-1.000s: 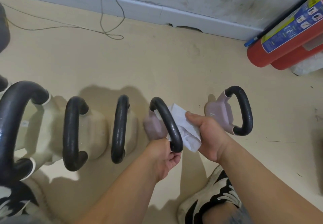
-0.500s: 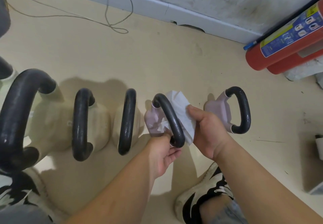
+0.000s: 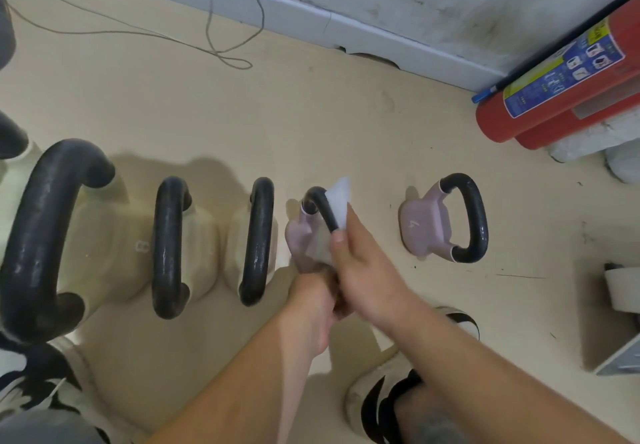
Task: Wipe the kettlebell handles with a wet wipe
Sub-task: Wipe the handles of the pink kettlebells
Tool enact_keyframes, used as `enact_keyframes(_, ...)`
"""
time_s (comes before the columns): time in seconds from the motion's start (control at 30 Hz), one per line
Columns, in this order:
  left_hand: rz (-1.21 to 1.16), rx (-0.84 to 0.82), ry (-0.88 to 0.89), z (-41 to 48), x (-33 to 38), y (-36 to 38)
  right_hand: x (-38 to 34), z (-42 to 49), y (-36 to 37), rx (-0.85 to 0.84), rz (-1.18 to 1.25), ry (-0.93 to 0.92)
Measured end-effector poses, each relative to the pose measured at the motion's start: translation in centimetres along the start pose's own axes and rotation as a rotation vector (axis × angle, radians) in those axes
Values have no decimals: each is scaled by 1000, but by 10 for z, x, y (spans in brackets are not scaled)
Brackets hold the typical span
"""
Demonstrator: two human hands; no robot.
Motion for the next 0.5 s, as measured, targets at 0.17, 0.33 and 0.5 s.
enact_keyframes(0.17, -130, -79, 90, 0, 2, -4, -30, -4, 23, 202, -654, -114)
enact_keyframes(0.33, 35, 1, 18, 2, -2, -12, -40, 23, 9, 78, -387, -181)
enact_keyframes(0.5, -222, -36, 61, -21, 9, 3, 5, -20, 21, 233, -454, -290)
Point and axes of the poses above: each hand's wrist, its own z-axis towards the middle knuckle, its own y-axis out of the palm, x = y × z, the point moved 6 cm from there along z, towards the middle knuckle, and after that the axes turned 13 degrees about y, right-handed, at the moved point
